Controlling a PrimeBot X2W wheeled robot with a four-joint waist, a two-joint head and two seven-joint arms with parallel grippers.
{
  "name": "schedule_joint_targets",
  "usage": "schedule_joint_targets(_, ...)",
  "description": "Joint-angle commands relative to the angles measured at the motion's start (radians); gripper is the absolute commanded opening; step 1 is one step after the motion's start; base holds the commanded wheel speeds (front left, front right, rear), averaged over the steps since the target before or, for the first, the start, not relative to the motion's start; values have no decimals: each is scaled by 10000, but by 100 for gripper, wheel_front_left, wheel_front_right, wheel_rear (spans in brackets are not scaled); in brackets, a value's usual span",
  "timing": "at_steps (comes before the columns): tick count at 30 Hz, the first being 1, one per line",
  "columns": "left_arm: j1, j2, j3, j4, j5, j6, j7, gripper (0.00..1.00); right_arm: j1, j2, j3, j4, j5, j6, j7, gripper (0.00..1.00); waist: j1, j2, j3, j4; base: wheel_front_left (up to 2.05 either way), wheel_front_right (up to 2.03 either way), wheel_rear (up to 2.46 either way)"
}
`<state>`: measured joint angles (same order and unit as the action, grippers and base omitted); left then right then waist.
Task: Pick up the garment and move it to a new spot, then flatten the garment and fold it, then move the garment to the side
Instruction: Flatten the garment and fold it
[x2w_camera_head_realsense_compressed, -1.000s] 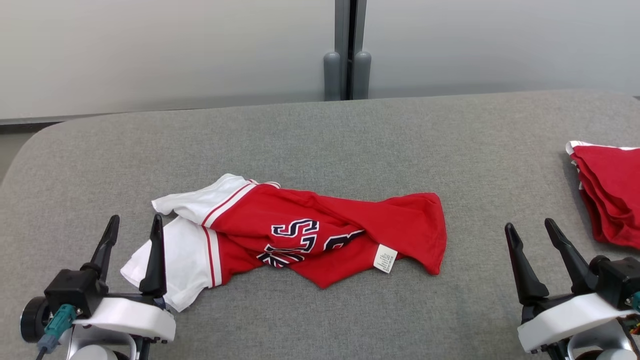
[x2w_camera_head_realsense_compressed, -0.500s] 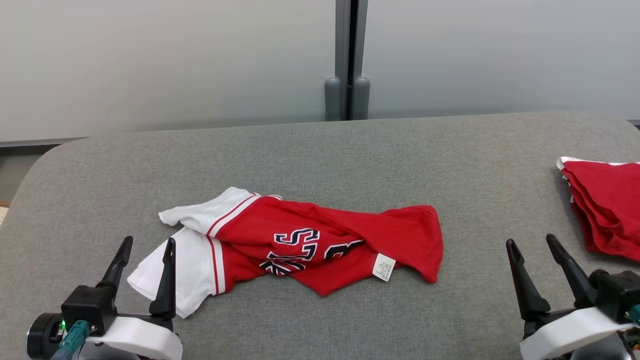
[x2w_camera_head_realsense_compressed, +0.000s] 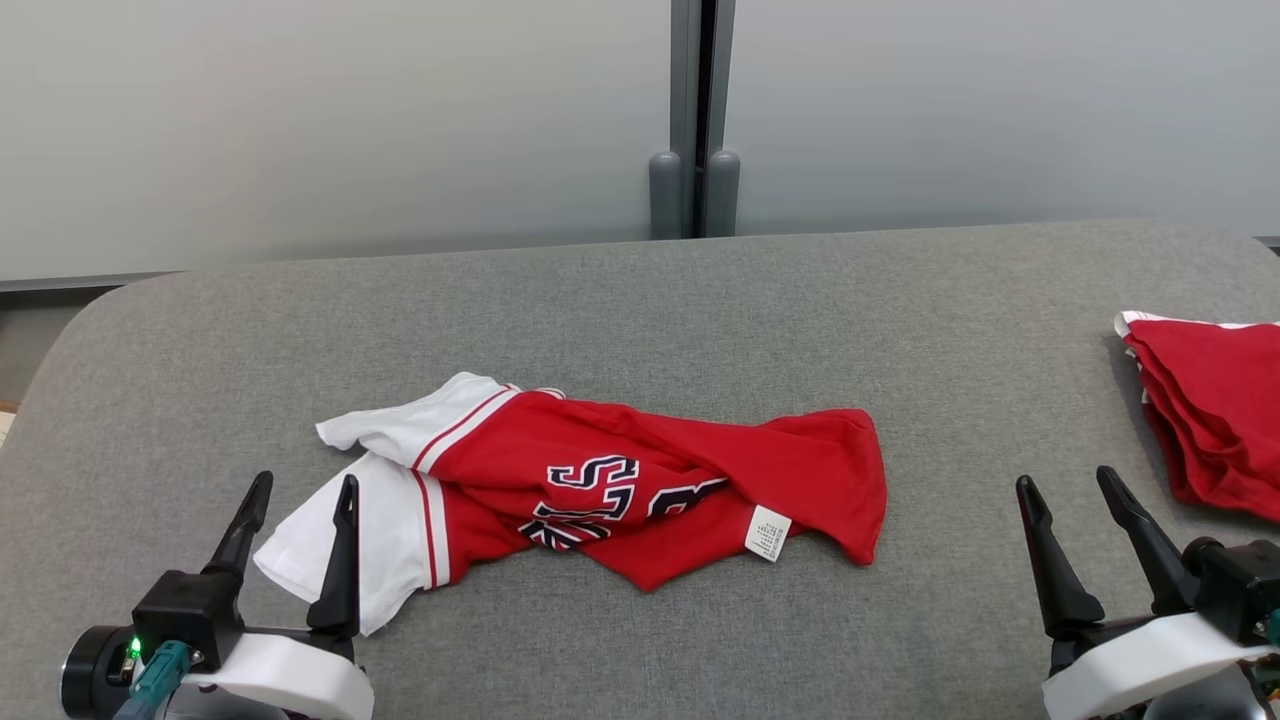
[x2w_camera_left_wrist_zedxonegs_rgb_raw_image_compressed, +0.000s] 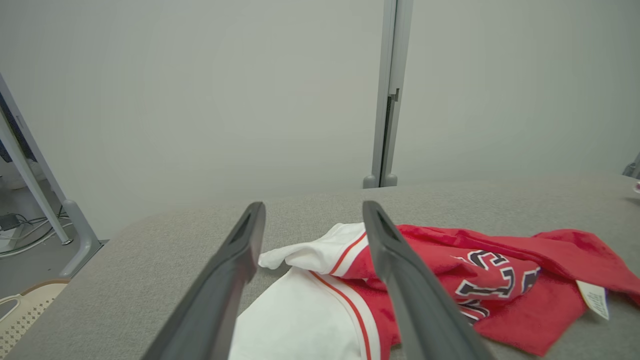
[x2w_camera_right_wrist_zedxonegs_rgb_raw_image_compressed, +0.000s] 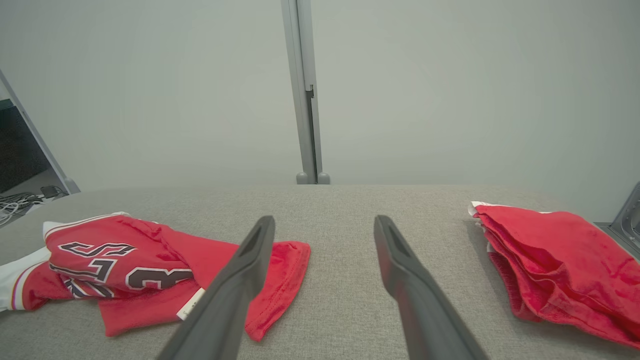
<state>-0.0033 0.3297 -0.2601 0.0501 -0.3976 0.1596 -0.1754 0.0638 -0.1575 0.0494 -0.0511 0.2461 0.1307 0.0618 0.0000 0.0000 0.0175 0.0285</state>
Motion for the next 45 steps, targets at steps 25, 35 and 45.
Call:
schedule_joint_targets(25, -3625, -810, -1143, 3269, -555, -1310, 1798, 100, -864, -260, 431, -69, 378, 0, -46, 100, 0, 0, 1519, -621, 0, 0, 0)
schedule_joint_targets(35, -5129, -765, -1046, 5921, -972, -1938, 2378, 37, -1244, -240, 488, 360, 605, 0, -386, 100, 0, 0, 2071, -1020, 0, 0, 0)
schedule_joint_targets(45, -5293, -732, -1245, 5632, -785, -1983, 1857, 0, -1308, -254, 336, 473, 674, 0, -496, 100, 0, 0, 2006, -816, 0, 0, 0)
